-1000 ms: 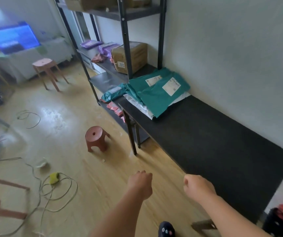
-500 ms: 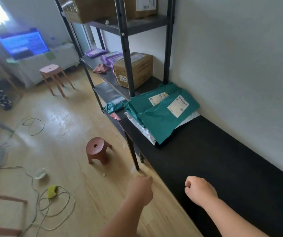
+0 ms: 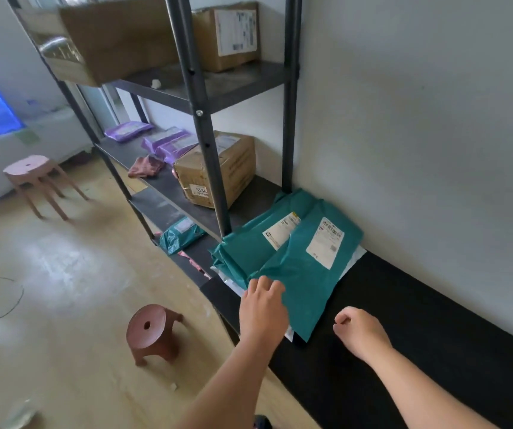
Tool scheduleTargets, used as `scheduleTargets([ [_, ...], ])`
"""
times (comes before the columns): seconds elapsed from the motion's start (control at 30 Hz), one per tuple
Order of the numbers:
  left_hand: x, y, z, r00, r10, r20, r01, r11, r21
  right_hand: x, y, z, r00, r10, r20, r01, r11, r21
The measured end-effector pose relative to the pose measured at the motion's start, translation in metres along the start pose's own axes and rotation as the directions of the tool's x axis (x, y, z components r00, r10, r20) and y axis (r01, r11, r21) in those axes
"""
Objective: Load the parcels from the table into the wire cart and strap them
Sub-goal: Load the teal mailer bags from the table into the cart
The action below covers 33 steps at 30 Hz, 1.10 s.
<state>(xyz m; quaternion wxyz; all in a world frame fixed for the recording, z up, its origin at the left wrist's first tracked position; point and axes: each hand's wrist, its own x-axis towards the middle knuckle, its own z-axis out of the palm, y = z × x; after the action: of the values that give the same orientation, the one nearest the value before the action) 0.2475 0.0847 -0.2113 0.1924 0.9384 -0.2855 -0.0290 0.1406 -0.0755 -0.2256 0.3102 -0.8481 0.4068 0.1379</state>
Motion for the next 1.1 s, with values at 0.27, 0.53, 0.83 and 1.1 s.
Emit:
scheduleTargets([
  [0.27, 0.093, -0.007, -0.011, 0.996, 0.005, 0.094, 0.018, 0.970, -0.243, 0.047, -0.045, 0.004, 0.980, 0.200, -0.018, -0.146, 0.773, 0.618],
  [0.53, 0.153, 0.005, 0.006, 0.954, 0.001, 0.301, 0.133, 0.896, -0.424, 0.070, -0.053, -0.014, 0.941, 0.319, 0.117, -0.218, 0.304, 0.927],
  [0.83, 0.179, 0.021, 0.020, 0.920, -0.088, 0.381, 0.281, 0.827, -0.487, 0.082, -0.049, -0.018, 0.930, 0.344, 0.129, -0.208, 0.204, 0.957],
  [1.1, 0.183, 0.022, 0.032, 0.884, -0.091, 0.458, 0.337, 0.803, -0.491, 0.082, -0.041, -0.022, 0.919, 0.370, 0.140, -0.224, 0.197, 0.954],
])
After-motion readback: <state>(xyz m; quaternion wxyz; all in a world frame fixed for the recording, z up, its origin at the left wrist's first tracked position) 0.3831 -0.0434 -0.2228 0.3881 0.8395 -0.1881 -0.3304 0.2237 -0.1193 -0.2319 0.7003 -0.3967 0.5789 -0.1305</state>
